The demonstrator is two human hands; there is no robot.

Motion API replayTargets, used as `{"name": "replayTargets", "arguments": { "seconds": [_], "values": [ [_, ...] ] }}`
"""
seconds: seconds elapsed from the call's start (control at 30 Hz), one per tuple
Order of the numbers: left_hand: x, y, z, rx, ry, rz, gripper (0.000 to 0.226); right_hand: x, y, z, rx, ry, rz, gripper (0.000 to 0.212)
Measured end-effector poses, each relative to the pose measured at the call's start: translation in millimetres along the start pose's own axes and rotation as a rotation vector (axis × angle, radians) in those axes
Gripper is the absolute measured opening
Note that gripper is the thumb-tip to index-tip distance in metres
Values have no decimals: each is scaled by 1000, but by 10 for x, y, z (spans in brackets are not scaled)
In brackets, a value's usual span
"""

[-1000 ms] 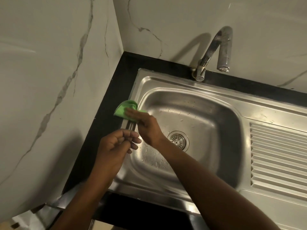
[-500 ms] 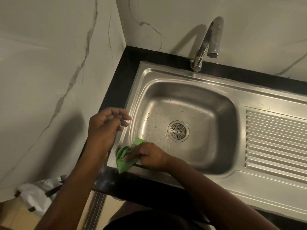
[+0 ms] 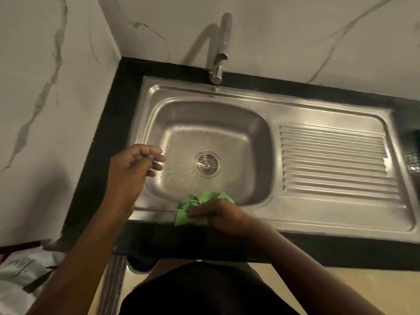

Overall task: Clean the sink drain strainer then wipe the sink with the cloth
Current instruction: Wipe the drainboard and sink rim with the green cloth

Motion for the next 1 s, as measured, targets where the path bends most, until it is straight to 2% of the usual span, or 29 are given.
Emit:
{"name": "replayTargets", "arguments": {
  "seconds": [0.07,0.17,0.43,0.5,0.57,0.63,0.67,0.73,0.77,0.83,0.9,1.0],
  "values": [
    [23,-35,-152,-1,-46,3,34,272,73,147,28,44,-75,50],
    [42,-74,-361,-13,-114,9,34,713,274,389,110,108,-178,58],
    [264,16,-547,-52,-140,-36,30,1736,540,1115,253,210,-360,49],
    [350,11,-539,-51,-107,-37,29,1890,466,1393,222,352,-344,49],
    [438,5,-507,-45,-59,-33,29,2005,339,1641,-32,632,-248,50],
    [538,-2,-449,-23,-5,-21,31,2055,268,1701,-473,847,-129,52],
    [589,-8,-422,-12,17,-18,33,2065,279,1698,-626,884,-99,53],
    [672,-4,-387,-17,47,-23,36,2099,405,1661,-680,882,-132,55],
    [719,-1,-381,-27,59,-24,37,2145,488,1626,-571,838,-186,54],
    [807,1,-398,-40,71,-27,37,2295,591,1636,-21,654,-325,53],
    [924,-3,-407,-39,98,-33,37,2418,599,1590,482,468,-410,68],
    [1077,6,-375,-14,150,-34,37,2462,581,1450,640,386,-363,102]
  ]
}}
Point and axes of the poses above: each hand's wrist, its own x-axis away from the middle knuckle, its own z-axis out of the back of the hand, y = z × x, the point moved 8 cm from there along -x, towards the middle knuckle, and after that the axes turned 13 degrees about z, right-handed, at the moved point
